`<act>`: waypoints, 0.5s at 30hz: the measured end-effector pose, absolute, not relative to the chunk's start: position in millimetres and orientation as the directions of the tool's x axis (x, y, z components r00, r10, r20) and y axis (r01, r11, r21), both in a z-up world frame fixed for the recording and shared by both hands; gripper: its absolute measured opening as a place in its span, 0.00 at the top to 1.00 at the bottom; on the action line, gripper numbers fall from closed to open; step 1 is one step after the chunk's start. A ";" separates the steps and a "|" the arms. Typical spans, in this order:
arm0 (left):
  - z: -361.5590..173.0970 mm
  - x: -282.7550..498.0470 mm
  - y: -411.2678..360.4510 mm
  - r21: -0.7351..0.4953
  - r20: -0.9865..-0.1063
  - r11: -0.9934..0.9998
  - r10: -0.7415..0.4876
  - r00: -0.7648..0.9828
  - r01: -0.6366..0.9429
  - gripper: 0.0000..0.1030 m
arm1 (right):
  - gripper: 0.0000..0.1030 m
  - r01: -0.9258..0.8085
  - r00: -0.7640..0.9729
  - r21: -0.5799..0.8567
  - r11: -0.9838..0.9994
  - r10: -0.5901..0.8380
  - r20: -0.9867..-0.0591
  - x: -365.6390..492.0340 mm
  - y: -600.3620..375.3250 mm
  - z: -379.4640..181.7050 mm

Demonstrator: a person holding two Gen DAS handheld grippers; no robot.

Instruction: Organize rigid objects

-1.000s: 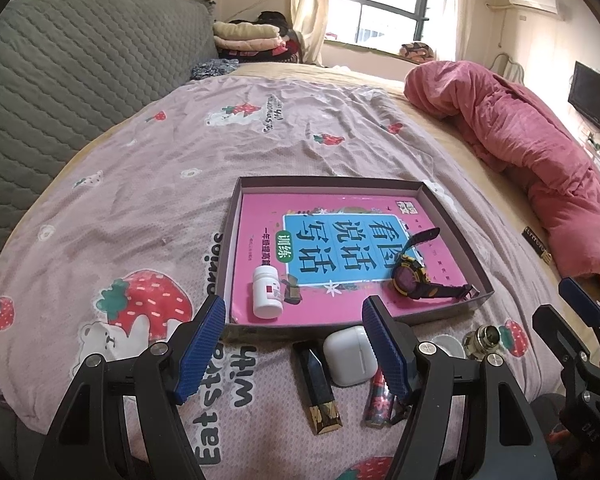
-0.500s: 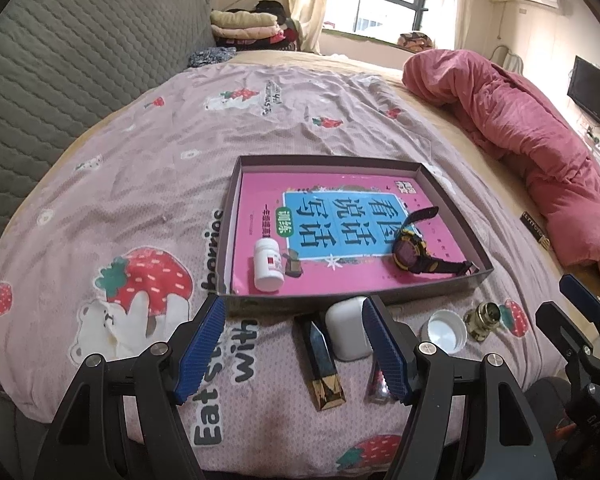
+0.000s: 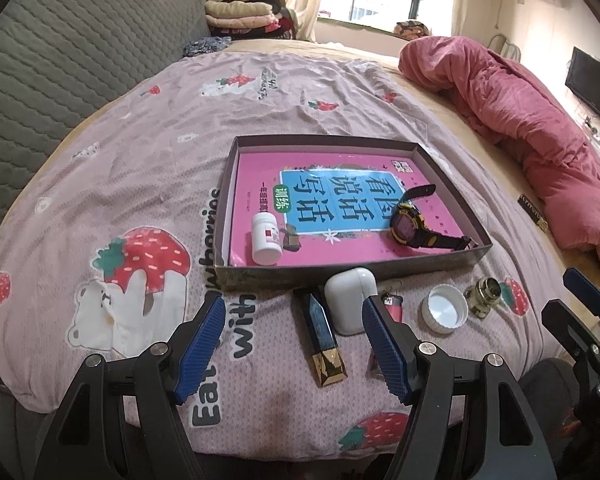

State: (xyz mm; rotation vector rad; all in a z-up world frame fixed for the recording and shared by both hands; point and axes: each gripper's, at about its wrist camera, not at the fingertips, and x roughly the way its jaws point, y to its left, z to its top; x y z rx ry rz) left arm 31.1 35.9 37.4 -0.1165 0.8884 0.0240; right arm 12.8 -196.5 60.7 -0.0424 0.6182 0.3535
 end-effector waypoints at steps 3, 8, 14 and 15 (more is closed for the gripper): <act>35.7 29.3 35.9 -0.093 -0.781 0.993 -0.031 0.624 -0.068 0.30 | 0.32 -0.341 0.750 0.073 0.937 0.318 -0.580 10.9 -196.3 61.2; 32.3 27.8 34.9 -0.092 -0.791 0.994 -0.034 0.611 -0.064 0.30 | 0.32 -0.351 0.742 0.071 0.934 0.324 -0.587 6.6 -194.7 59.6; 28.4 25.0 32.7 -0.091 -0.801 0.994 -0.039 0.598 -0.057 0.30 | 0.32 -0.359 0.735 0.073 0.930 0.330 -0.593 3.8 -192.2 59.2; 27.8 24.6 32.7 -0.091 -0.803 0.994 -0.040 0.595 -0.055 0.30 | 0.32 -0.363 0.733 0.074 0.929 0.333 -0.594 3.0 -191.5 59.0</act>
